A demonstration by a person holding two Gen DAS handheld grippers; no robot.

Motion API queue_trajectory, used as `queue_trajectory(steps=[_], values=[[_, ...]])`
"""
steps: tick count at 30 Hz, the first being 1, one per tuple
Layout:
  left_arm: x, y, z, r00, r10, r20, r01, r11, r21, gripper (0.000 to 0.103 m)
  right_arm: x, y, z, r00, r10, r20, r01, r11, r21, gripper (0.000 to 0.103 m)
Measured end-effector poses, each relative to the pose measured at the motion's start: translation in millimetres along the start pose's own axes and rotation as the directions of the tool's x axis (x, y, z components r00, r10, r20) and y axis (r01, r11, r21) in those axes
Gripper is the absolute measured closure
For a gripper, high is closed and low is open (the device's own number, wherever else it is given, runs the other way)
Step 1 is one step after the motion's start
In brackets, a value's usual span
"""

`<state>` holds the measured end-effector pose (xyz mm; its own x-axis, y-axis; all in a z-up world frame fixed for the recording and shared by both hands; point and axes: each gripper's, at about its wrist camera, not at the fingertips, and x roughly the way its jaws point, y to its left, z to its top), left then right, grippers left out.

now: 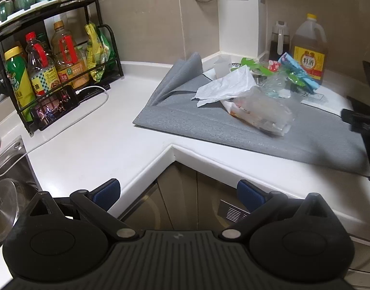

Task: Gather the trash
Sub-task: 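Move both tools toward the trash pile on the grey mat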

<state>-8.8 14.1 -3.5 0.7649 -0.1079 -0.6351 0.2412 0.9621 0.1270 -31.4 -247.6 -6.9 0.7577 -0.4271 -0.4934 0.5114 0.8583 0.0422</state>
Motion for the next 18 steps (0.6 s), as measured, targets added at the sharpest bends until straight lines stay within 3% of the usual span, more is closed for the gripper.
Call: queue_trajectory(steps=[3, 6, 18], values=[[-11, 1, -9, 1.0, -0.02, 0.024, 0.021, 1.0, -0.01, 0.0, -47, 9, -3, 0.997, 0.057, 0.055, -0.056, 0.998, -0.02, 0.0], [-23, 4, -18, 0.998, -0.037, 0.044, 0.038, 0.999, -0.031, 0.0, -80, 16, -5, 0.995, 0.085, 0.06, -0.083, 0.996, -0.032, 0.0], [-66, 20, -43, 0.997, -0.037, 0.066, 0.042, 0.996, -0.073, 0.0, -158, 33, -14, 0.981, 0.168, 0.097, -0.16, 0.983, -0.087, 0.0]])
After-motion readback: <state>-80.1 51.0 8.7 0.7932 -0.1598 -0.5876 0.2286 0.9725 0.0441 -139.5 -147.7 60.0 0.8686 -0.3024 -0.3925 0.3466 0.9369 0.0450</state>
